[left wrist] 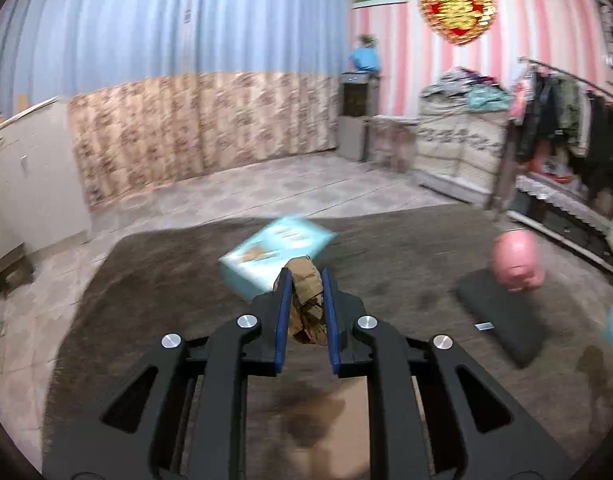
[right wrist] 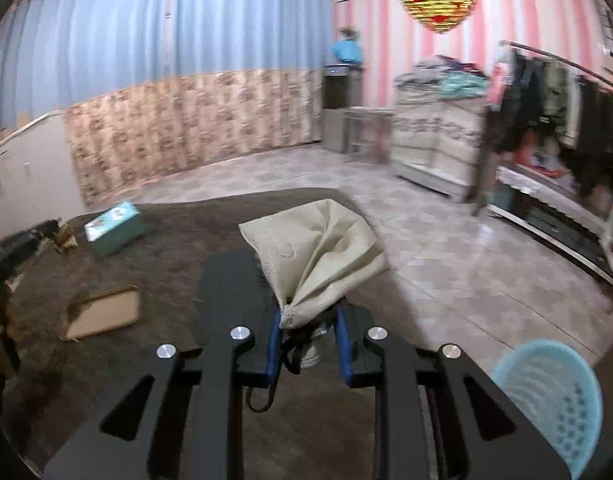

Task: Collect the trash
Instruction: 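Carry the grey bag and brown paper over the blue basket with both tools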

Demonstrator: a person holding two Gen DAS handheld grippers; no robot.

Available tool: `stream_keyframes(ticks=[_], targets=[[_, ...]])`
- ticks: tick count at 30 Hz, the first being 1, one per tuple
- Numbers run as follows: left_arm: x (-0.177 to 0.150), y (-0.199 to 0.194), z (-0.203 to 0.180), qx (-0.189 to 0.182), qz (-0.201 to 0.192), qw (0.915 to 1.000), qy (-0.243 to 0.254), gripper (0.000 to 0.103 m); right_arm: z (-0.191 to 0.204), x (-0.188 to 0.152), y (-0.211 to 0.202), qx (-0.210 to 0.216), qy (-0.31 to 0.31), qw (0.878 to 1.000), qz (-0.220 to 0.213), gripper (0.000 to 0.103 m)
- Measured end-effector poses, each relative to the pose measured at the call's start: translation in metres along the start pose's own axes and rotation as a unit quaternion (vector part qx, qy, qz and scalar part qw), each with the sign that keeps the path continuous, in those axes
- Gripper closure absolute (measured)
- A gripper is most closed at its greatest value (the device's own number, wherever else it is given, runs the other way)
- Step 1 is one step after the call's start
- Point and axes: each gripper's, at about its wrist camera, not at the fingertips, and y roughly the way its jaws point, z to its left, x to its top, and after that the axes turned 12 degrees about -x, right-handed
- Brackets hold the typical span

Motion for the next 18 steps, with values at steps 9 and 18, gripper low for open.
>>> stream_keyframes(ticks=[9,18], targets=[[-0.006,0.006,-0.158,-0.143,0.015,0.9878,0.058,0.088,-0.135,-0.044,-0.044,-0.110,0.082,0.991,0.004,0.080],[-0.035,0.021,-0.301,-0.273,0.051,0.9541,0.112,0.089,-0.218,-0.080,-0.063,-0.176,0.128,0.976,0.020,0.080]])
